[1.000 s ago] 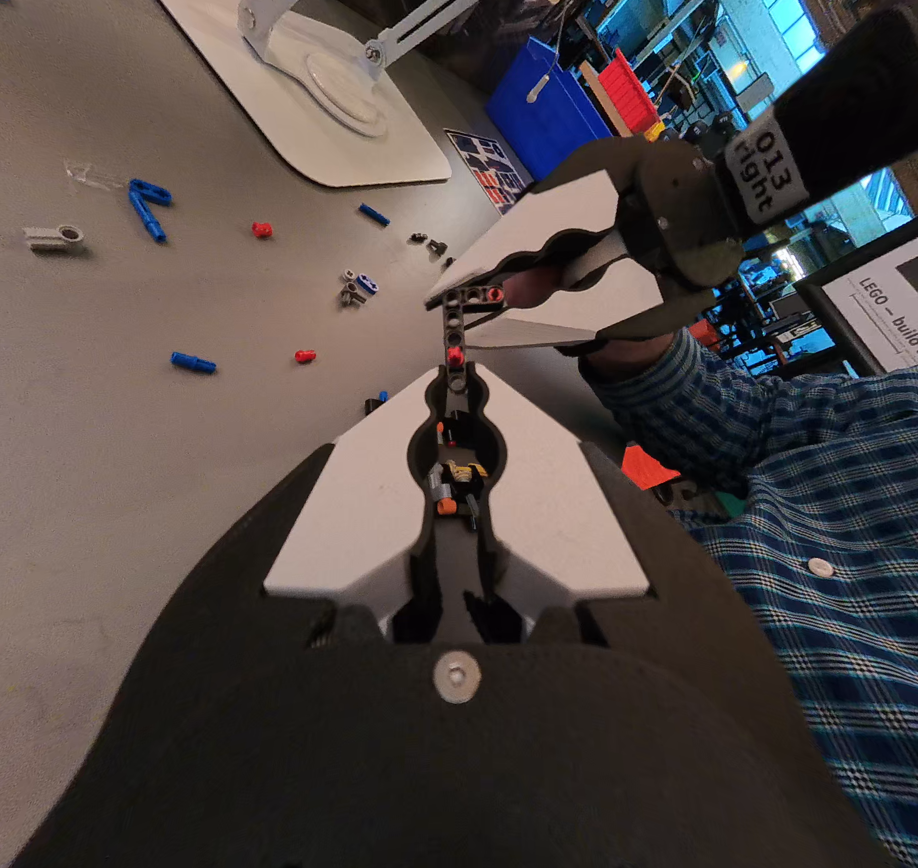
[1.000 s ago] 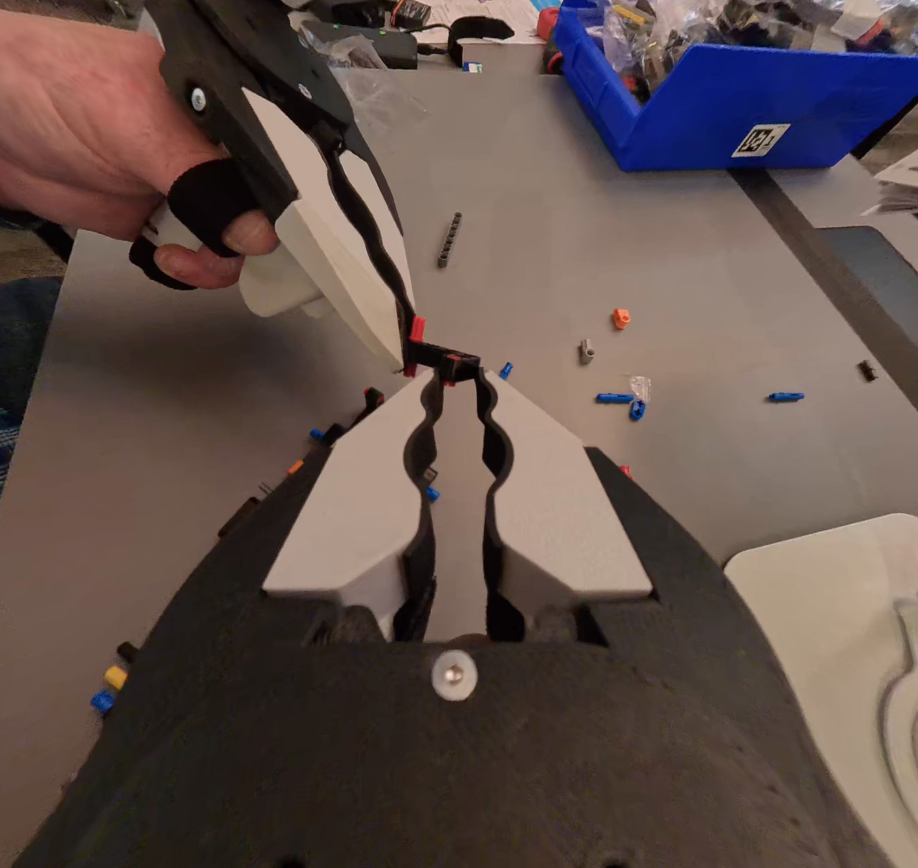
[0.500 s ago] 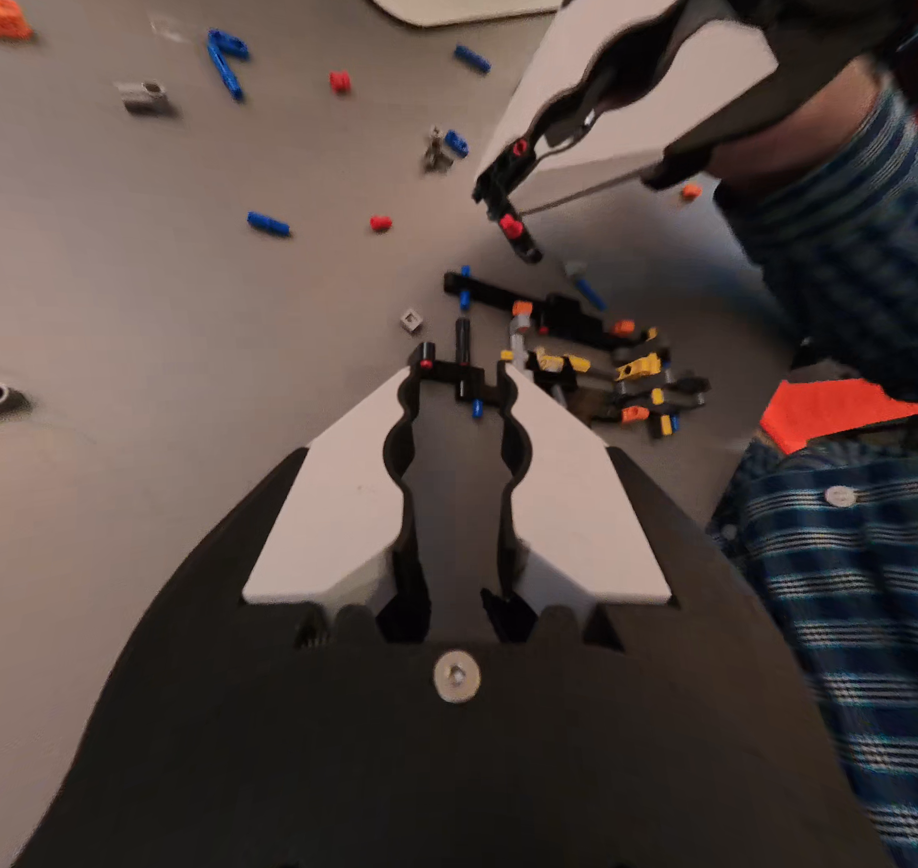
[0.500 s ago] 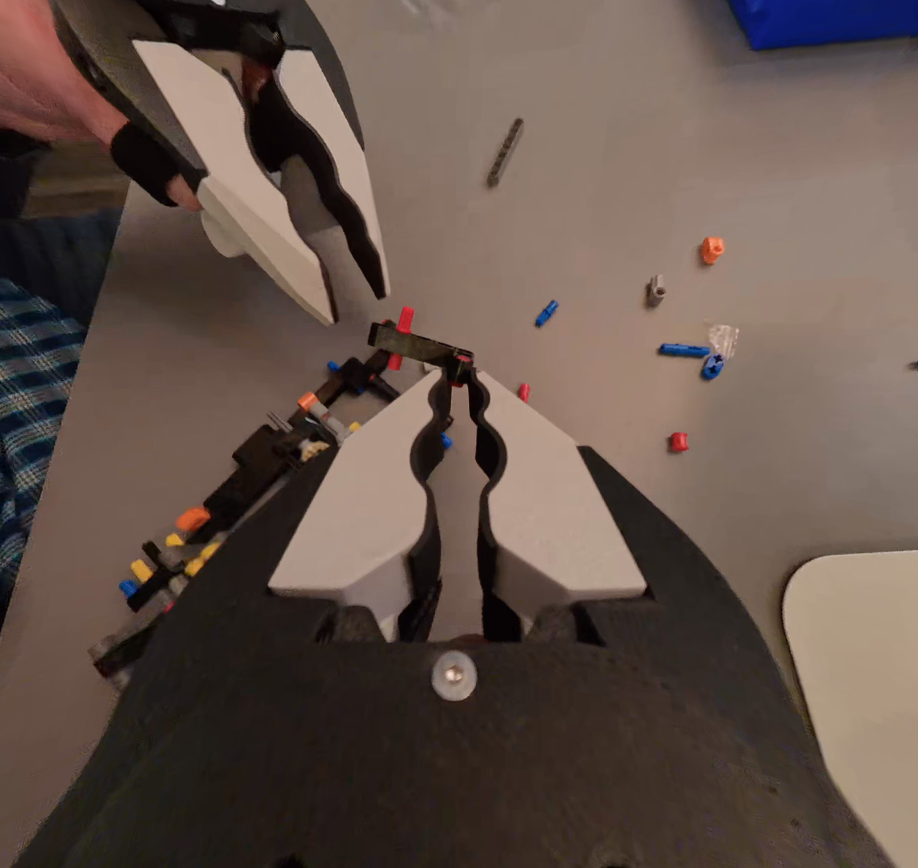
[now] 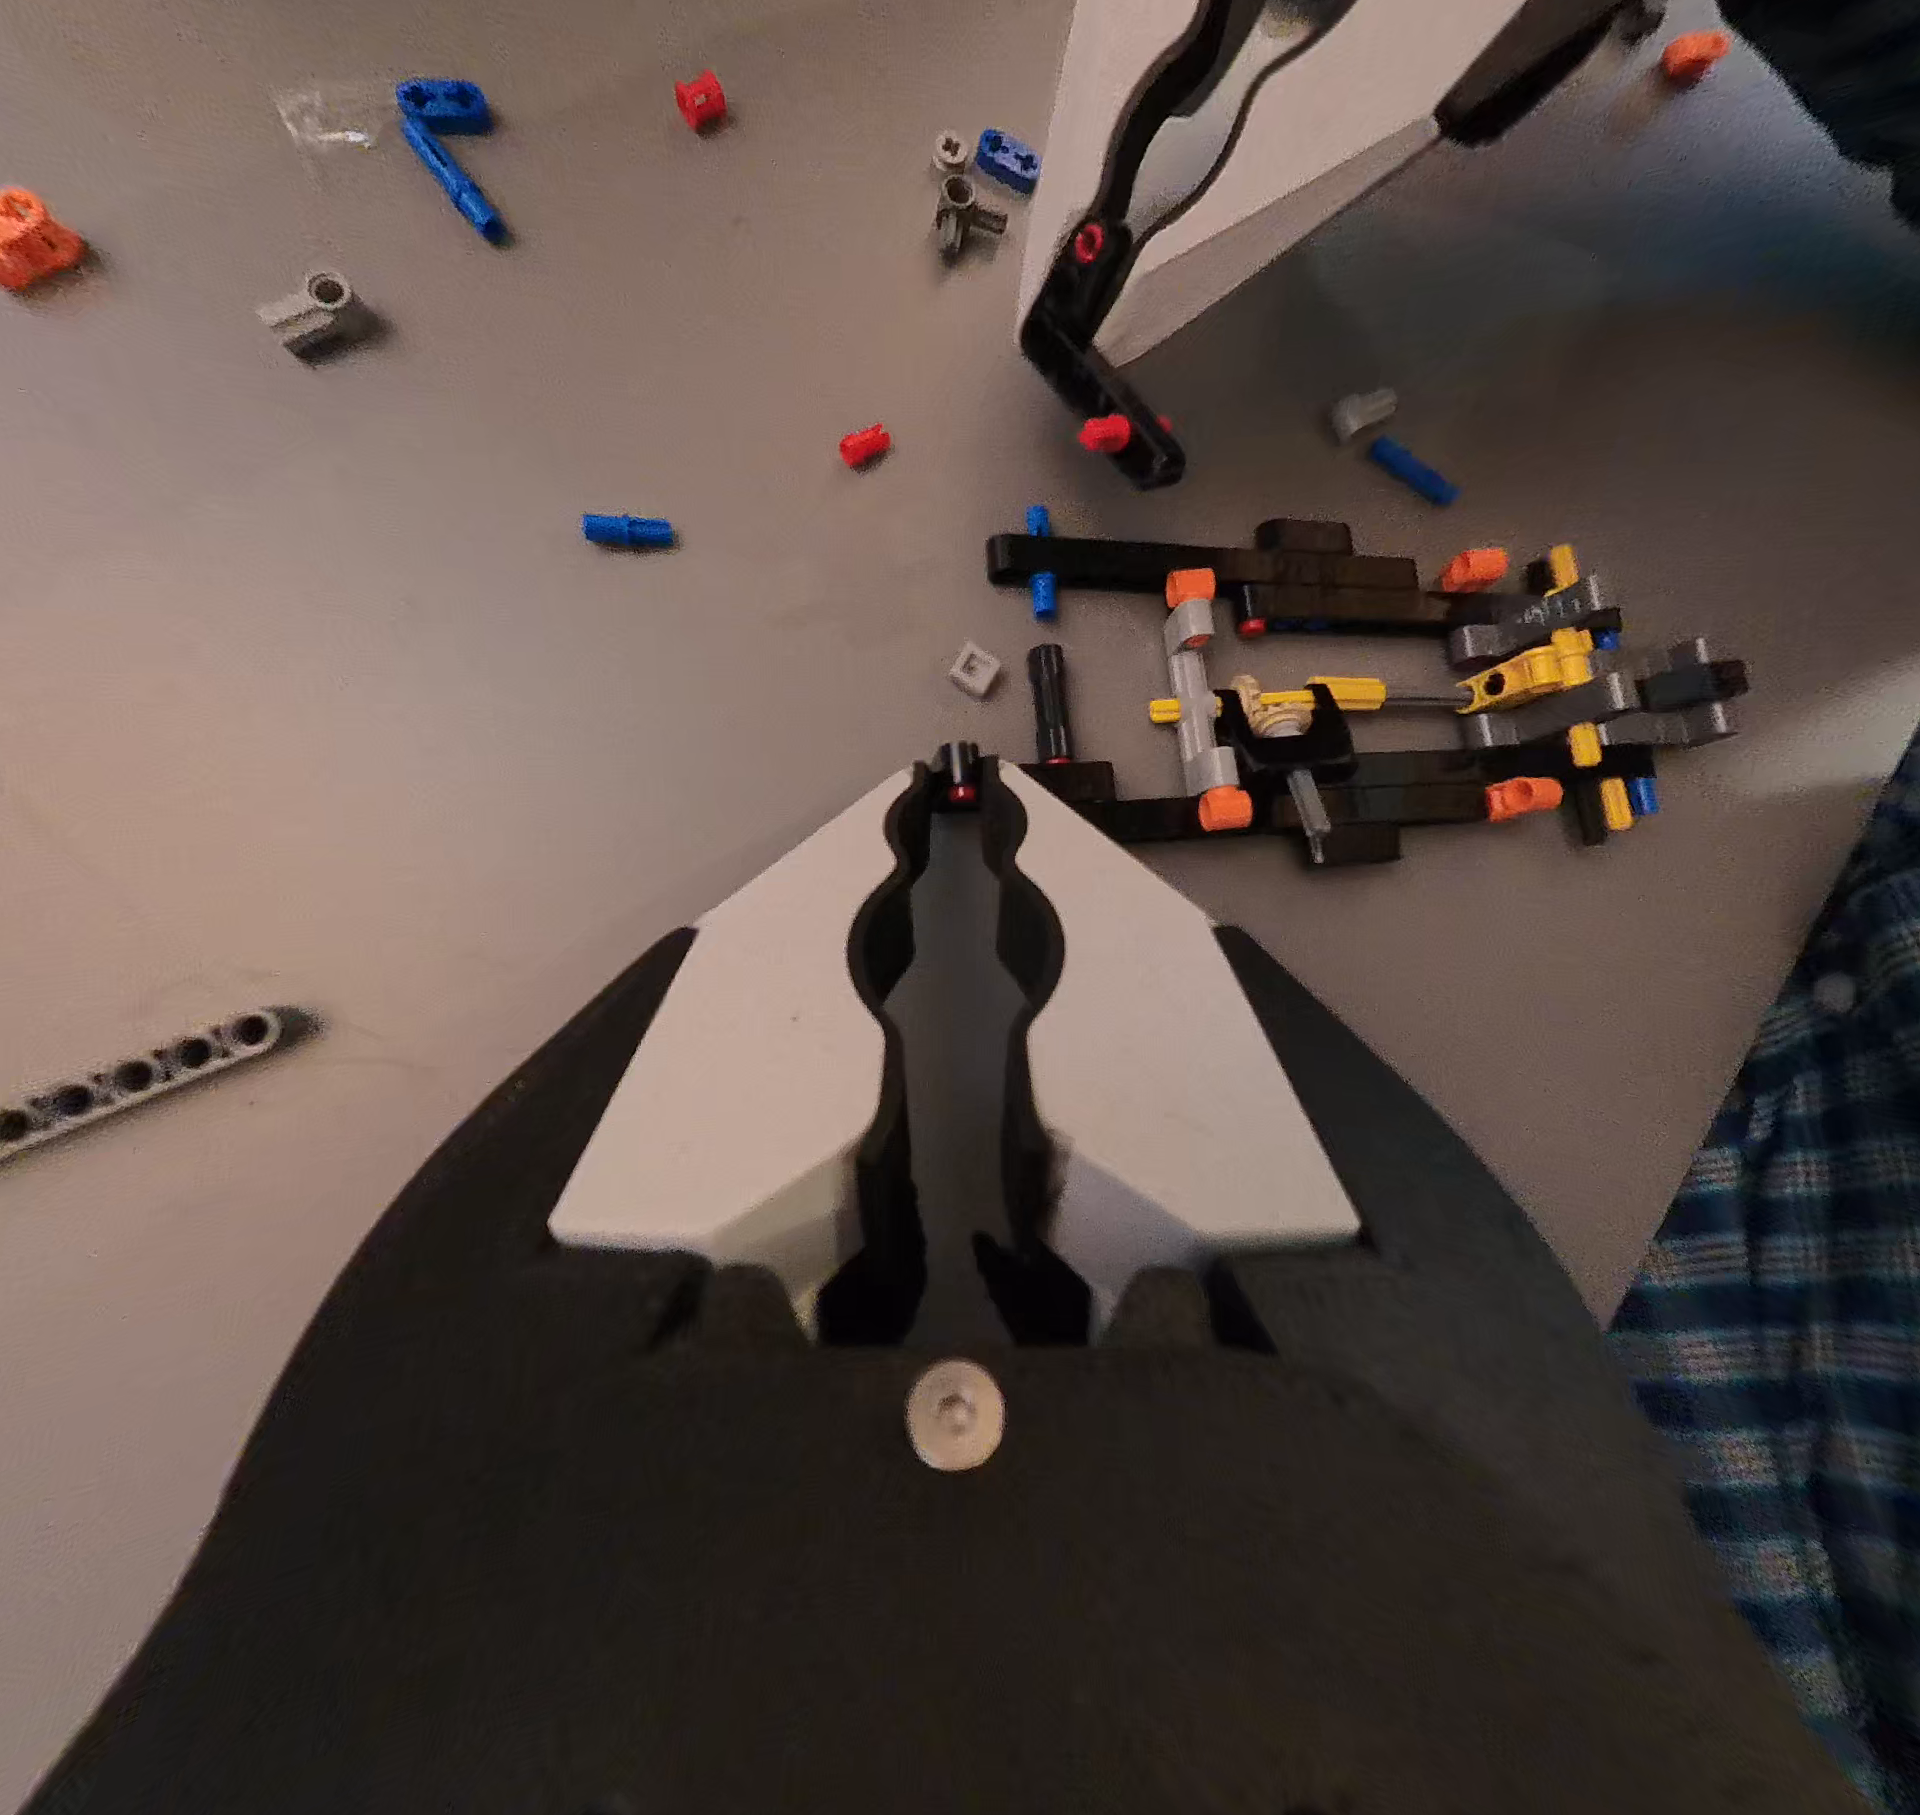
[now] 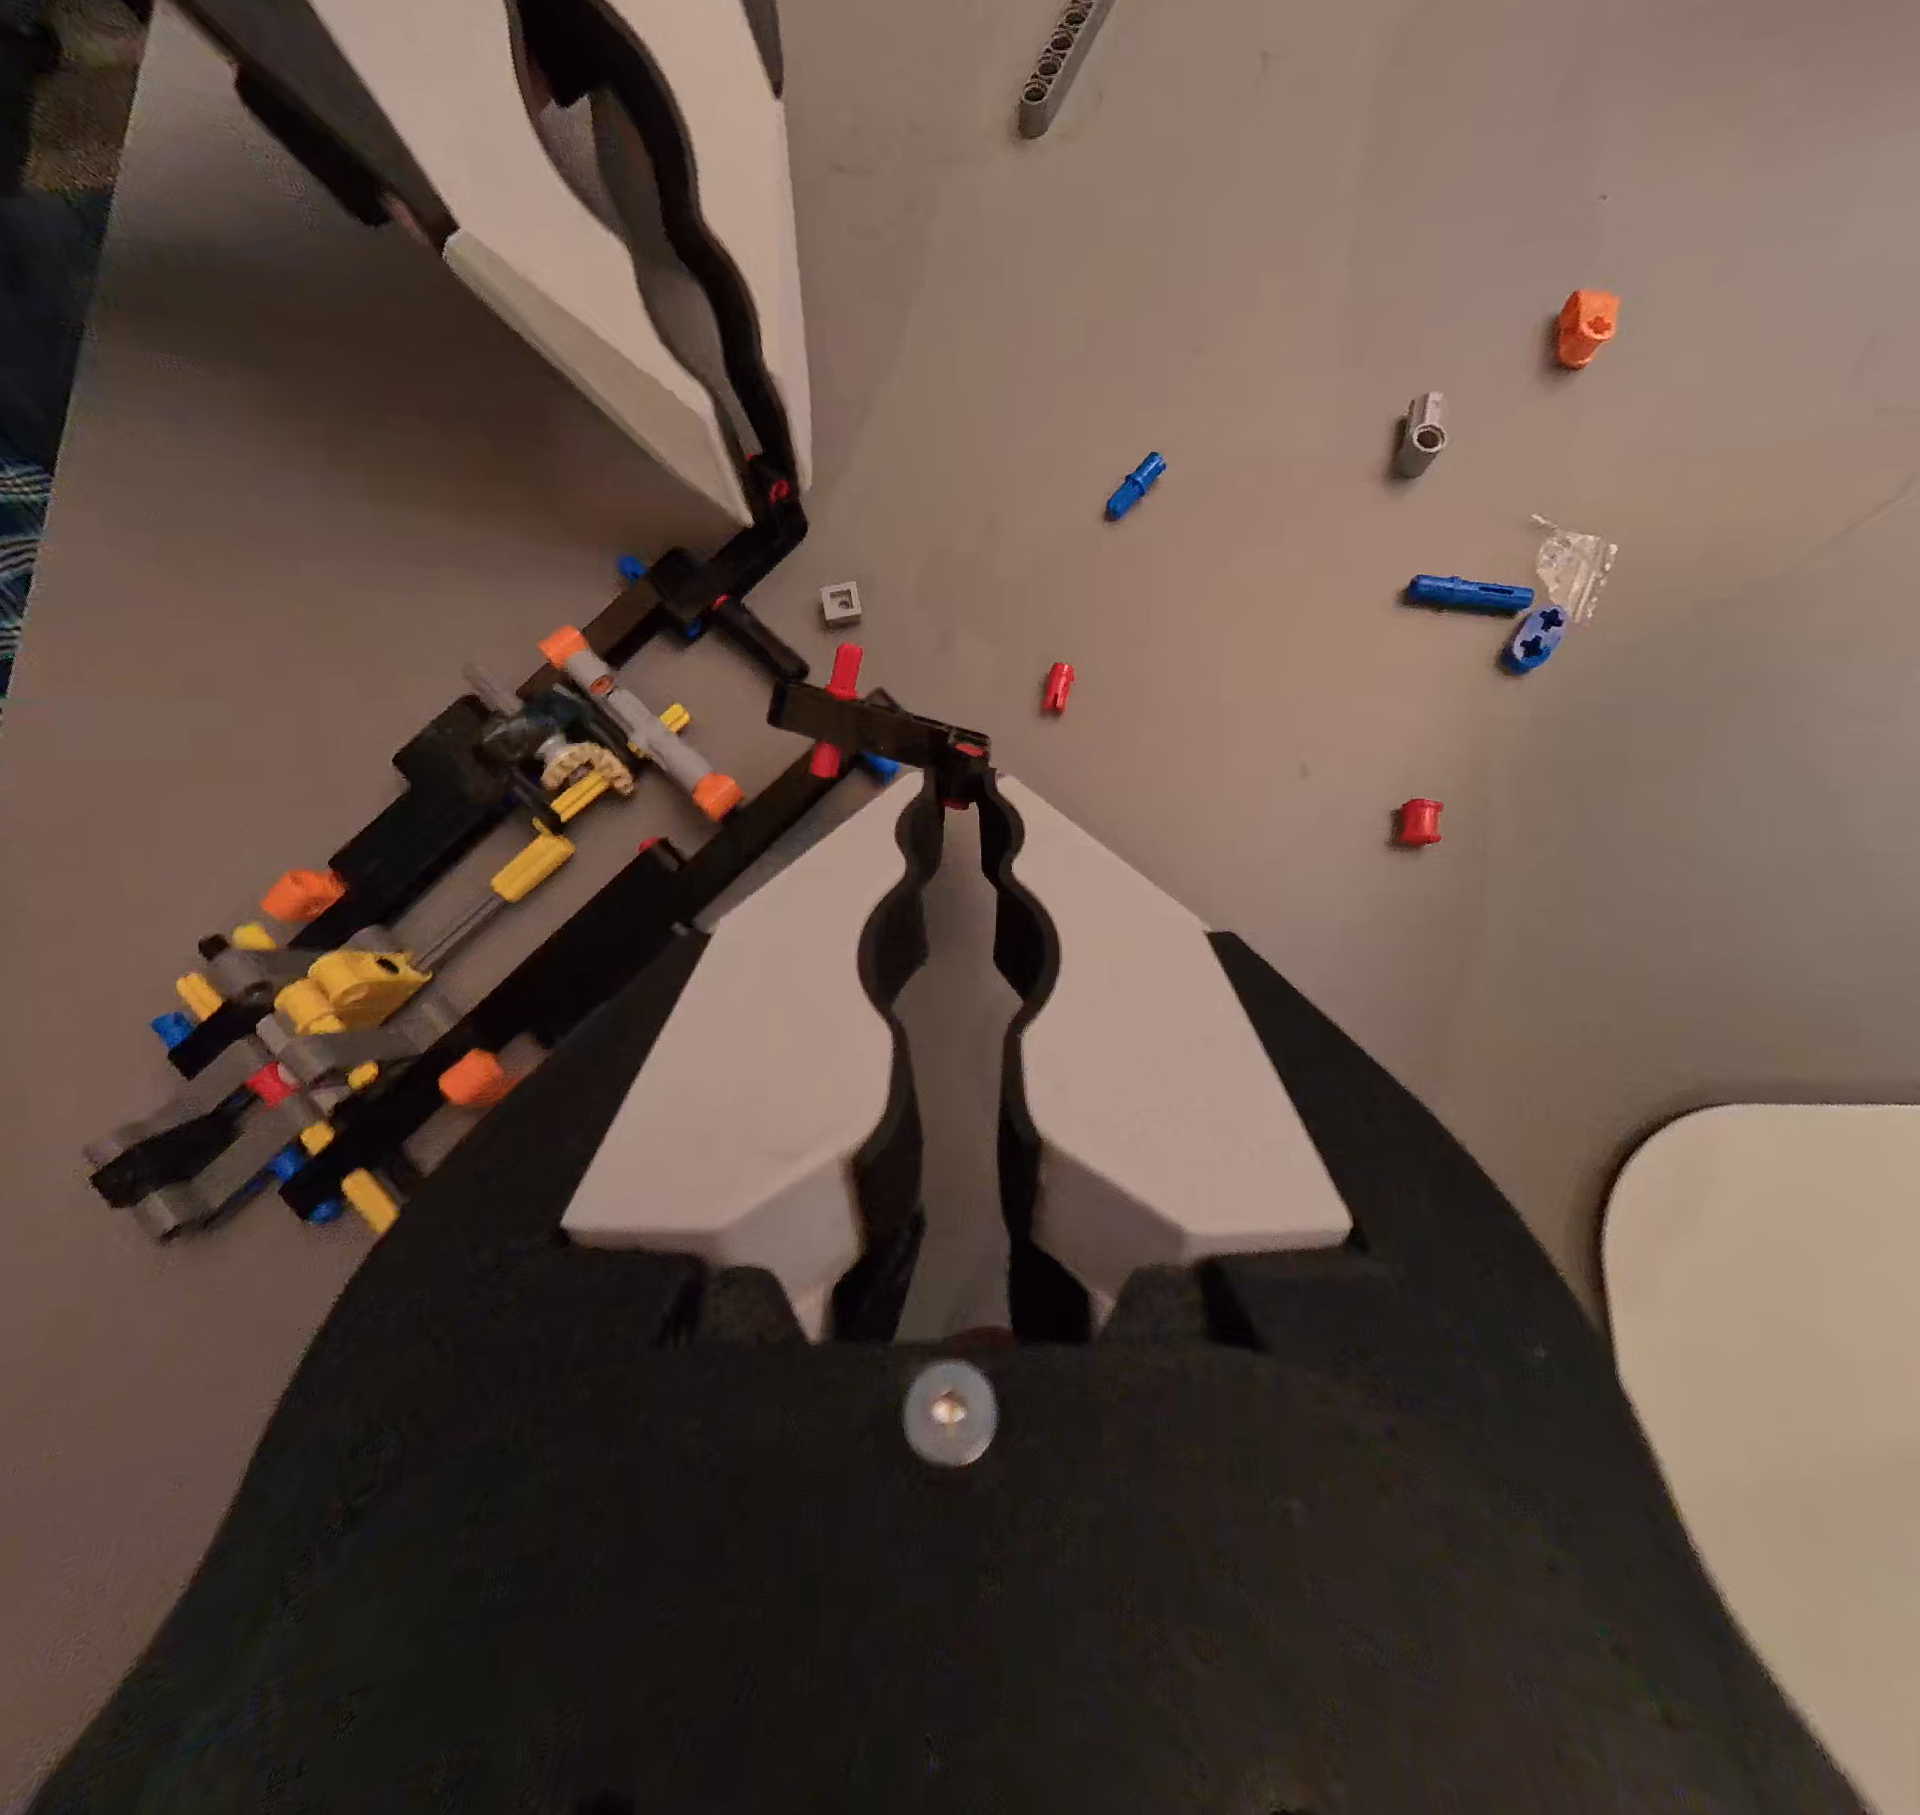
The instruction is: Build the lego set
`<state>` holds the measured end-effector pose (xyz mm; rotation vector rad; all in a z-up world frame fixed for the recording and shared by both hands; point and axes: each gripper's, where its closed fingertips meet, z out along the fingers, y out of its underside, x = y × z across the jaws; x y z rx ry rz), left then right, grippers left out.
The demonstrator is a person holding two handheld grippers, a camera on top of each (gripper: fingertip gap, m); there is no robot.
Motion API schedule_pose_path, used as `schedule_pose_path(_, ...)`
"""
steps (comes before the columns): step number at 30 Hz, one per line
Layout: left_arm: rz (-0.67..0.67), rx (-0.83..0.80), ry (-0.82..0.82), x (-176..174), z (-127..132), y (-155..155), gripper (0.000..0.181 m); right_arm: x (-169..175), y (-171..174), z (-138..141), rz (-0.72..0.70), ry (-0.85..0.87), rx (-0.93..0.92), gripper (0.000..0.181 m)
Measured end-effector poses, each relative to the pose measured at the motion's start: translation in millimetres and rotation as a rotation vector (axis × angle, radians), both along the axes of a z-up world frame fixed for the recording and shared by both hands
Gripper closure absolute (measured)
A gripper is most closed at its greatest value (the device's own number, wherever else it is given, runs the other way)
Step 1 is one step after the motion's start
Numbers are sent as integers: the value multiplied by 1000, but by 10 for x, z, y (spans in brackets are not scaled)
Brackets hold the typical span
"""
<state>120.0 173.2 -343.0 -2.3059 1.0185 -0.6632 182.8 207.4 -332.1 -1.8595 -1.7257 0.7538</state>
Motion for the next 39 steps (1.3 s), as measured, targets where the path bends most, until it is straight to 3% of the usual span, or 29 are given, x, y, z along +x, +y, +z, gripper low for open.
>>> schedule_pose_path(12, -562, -63, 60, -218, 59, -48, 174, 40, -25, 34, 2, 25, 1, 177)
schedule_pose_path(19, -778, -129, 159, -89, -28, -43, 173, 75, -96, 12, 9, 0, 4, 177)
schedule_pose_path(22, -738, -126, 219, -85, -56, 40, 152, 84, -135, -22, 12, -26, 15, 177)
schedule_pose_path(27, -512, -106, 177, -160, 113, 46, 143, 116, -157, -144, 9, -89, 37, 177)
schedule_pose_path(30, -350, -119, 153, -230, 178, -129, 141, 119, -157, -194, 9, -114, 51, 177)
schedule_pose_path(39, -61, -184, 45, -372, 143, -794, 136, 87, -162, -181, 7, -122, 74, 165)
